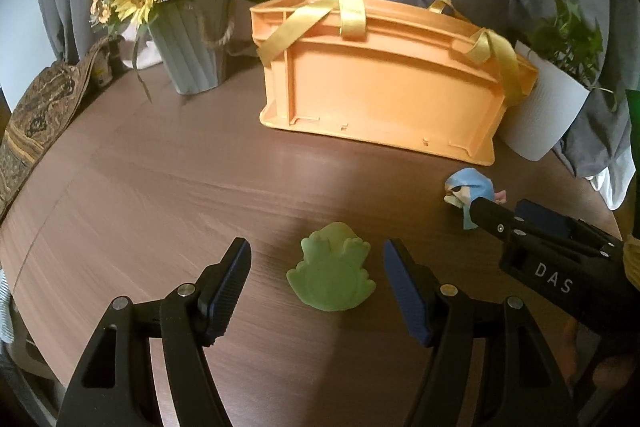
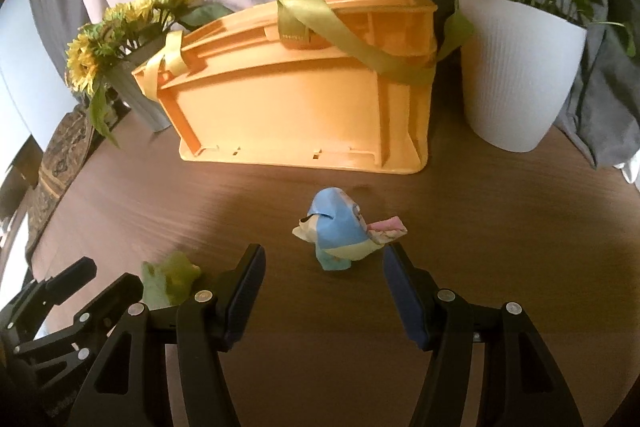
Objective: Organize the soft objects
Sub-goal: 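Grasp the blue bird plush with the right gripper while the left grasps the green frog sponge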
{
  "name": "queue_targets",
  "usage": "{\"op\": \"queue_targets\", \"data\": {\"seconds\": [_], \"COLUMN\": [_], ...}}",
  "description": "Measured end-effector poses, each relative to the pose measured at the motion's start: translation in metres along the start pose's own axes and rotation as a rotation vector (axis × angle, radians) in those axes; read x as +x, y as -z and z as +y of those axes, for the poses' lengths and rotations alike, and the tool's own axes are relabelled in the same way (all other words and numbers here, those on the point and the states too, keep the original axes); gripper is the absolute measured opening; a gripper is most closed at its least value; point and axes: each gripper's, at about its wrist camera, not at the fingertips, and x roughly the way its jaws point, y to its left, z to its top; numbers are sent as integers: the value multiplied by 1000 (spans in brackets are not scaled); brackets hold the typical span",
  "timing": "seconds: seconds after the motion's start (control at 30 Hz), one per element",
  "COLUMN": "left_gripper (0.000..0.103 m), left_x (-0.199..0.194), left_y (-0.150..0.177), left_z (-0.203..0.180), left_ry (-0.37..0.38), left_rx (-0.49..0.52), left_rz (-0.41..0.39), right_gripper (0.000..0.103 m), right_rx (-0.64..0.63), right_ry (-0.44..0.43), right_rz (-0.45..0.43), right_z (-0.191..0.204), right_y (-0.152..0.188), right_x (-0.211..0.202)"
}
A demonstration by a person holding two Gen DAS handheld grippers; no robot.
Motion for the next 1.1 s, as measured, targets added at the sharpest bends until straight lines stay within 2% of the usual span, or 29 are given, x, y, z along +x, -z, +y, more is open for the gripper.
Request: {"op": "queue_targets", "data": {"seconds": [0.77, 0.9, 1.1], "left_gripper": [67, 57, 56], "left_x": [43, 47, 48], "left_y": [5, 5, 6], "left_z": [-8, -6, -3], "left_ry": [-8, 2, 20], "left_rx": [-14, -16, -30], "left_rz": [90, 105, 102], "right_gripper": [63, 59, 53], "right_rx": [-60, -61, -66], "right_ry": [-31, -36, -41], "right_rz": [73, 67, 57], "right_z": [2, 3, 7], "right_y": [-16, -17, -15], "right_x": [53, 57, 56]}}
